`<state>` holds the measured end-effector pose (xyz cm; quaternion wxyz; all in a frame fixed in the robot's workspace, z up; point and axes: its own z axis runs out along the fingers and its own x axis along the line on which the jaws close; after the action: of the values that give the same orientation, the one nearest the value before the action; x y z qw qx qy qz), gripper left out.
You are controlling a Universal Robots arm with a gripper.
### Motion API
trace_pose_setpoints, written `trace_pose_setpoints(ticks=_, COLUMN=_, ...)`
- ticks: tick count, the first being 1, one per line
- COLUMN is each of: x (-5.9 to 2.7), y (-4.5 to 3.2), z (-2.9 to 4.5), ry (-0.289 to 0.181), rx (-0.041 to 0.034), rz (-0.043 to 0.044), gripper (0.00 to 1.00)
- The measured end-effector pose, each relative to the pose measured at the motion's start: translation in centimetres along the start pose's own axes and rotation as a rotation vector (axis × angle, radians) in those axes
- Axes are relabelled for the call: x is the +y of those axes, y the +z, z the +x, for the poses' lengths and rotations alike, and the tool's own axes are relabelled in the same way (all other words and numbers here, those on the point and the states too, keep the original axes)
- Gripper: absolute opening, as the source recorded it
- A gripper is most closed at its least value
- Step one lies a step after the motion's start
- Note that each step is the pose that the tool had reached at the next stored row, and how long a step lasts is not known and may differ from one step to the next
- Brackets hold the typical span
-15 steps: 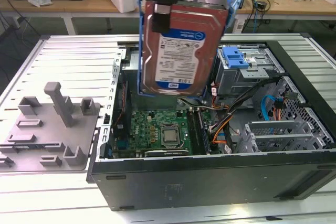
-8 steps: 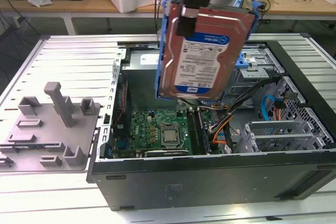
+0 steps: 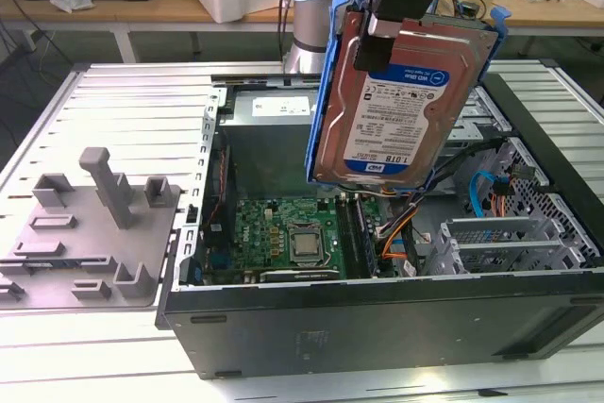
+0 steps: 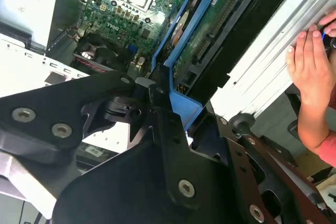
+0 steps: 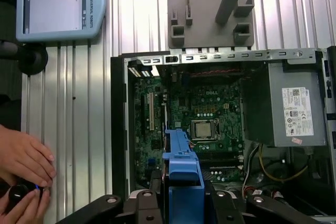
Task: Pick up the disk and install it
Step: 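Pick up the disk, then insert the disk into the insertion slot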
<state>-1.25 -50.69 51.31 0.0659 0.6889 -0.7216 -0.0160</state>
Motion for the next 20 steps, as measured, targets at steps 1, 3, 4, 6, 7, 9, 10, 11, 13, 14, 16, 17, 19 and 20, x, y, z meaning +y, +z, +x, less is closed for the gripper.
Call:
trace_pose_setpoints(ticks=1, x=0.00, y=0.00, z=0.00, ry=0.000, rx=-0.0001, rz=0.0000, gripper=0.37)
trace_pose_setpoints(ticks=3, x=-0.02, y=0.00, z=0.00, ry=0.000, rx=-0.0001, rz=0.0000, gripper=0.37)
trace_pose_setpoints(ticks=4, x=-0.03, y=0.00, z=0.00, ry=0.000, rx=0.0000, rz=0.0000, gripper=0.37)
trace_pose_setpoints(ticks=6, x=-0.03, y=0.00, z=0.00, ry=0.000, rx=-0.0001, rz=0.0000, gripper=0.37)
trace_pose_setpoints(ticks=7, x=-0.03, y=0.00, z=0.00, ry=0.000, rx=-0.0001, rz=0.0000, gripper=0.37)
trace_pose_setpoints(ticks=9, x=-0.03, y=0.00, z=0.00, ry=0.000, rx=-0.0001, rz=0.0000, gripper=0.37)
trace_pose_setpoints(ticks=10, x=-0.03, y=0.00, z=0.00, ry=0.000, rx=-0.0001, rz=0.0000, gripper=0.37)
trace_pose_setpoints(ticks=11, x=-0.03, y=0.00, z=0.00, ry=0.000, rx=-0.0001, rz=0.0000, gripper=0.37)
trace_pose_setpoints(ticks=13, x=-0.03, y=0.00, z=0.00, ry=0.000, rx=-0.0001, rz=0.0000, gripper=0.37)
trace_pose_setpoints(ticks=14, x=-0.04, y=0.00, z=0.00, ry=0.000, rx=0.0000, rz=0.0000, gripper=0.37)
trace_pose_setpoints(ticks=16, x=-0.05, y=0.00, z=0.00, ry=0.000, rx=-0.0001, rz=0.0000, gripper=0.37)
trace_pose_setpoints(ticks=17, x=-0.05, y=0.00, z=0.00, ry=0.000, rx=-0.0001, rz=0.0000, gripper=0.37)
trace_pose_setpoints(ticks=19, x=-0.05, y=0.00, z=0.00, ry=0.000, rx=-0.0001, rz=0.0000, gripper=0.37)
trace_pose_setpoints(ticks=20, x=-0.06, y=0.00, z=0.00, ry=0.000, rx=0.0000, rz=0.0000, gripper=0.37)
